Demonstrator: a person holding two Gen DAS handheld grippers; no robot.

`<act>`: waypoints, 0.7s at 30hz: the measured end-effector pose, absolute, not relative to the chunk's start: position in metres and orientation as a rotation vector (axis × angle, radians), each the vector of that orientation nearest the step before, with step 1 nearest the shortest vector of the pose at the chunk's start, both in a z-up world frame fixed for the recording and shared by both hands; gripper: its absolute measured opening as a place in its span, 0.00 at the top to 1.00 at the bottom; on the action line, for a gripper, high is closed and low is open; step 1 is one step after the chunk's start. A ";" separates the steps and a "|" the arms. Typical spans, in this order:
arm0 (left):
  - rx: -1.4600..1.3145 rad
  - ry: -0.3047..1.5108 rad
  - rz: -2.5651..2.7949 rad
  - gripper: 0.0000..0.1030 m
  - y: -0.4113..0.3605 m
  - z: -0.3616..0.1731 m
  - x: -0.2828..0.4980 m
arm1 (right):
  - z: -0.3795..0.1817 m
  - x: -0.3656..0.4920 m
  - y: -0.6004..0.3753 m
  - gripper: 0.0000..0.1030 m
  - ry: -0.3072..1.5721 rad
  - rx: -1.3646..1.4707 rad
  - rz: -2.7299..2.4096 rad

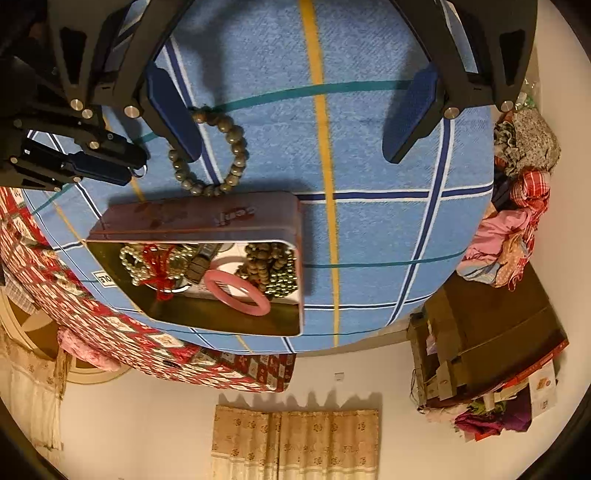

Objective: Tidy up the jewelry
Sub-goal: 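Move the left tool to the grey bead bracelet while the right tool approaches the silver ring, then grasp the grey bead bracelet with the left tool while the right tool grasps the silver ring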

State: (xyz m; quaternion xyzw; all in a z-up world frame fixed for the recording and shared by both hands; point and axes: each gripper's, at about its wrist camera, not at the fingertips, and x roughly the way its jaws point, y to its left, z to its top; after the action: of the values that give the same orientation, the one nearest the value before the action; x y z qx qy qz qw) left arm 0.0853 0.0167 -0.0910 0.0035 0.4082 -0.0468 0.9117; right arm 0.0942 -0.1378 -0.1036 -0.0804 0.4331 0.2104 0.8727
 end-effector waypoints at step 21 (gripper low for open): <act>0.101 0.905 -0.147 0.05 -0.030 -0.104 0.106 | -0.100 0.091 -0.183 0.80 0.878 -0.102 0.360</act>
State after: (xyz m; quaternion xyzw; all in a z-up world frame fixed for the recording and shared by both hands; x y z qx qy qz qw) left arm 0.1060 -0.0297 -0.1035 0.0489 0.4368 -0.0711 0.8954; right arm 0.0915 -0.1834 -0.1001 -0.0491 0.4224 0.1731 0.8884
